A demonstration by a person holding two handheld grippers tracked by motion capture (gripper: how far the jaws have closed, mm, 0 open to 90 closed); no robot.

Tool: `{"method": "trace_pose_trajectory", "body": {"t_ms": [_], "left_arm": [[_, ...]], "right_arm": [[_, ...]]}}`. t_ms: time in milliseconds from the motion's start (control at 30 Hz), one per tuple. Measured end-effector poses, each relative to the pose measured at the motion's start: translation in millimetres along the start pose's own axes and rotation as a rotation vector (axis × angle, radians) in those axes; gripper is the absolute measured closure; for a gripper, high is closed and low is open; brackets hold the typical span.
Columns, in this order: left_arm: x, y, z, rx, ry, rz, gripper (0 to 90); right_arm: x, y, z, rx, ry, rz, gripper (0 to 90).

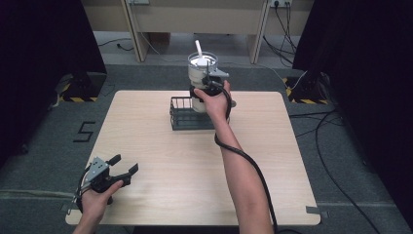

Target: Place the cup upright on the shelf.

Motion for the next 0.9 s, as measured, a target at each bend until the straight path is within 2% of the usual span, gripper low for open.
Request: {"method": "trace_pose_trajectory", "body": {"t_ms": [567, 900], "left_arm": [[0.2, 2.5, -0.9, -0.004, -0.004, -0.004, 15.7], [0.1, 1.5, -0.6, -0.001, -0.002, 0.0, 15.6]], "right_arm": [[24.5, -1.7, 18.9, 0.01, 0.041, -0.004, 10.5], [31.4, -4.2, 21.4, 0.018, 0.046, -0.01, 10.4]]}}
Point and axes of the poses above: each handheld gripper's, and its own axes: z roughly forward along the jaws, x roughly out of its underside, y roughly to its left, the point moved 9 cm from there along z, roughly forward along the jaws, and after that the axes turned 12 degrees about z, right-handed, at the moved point
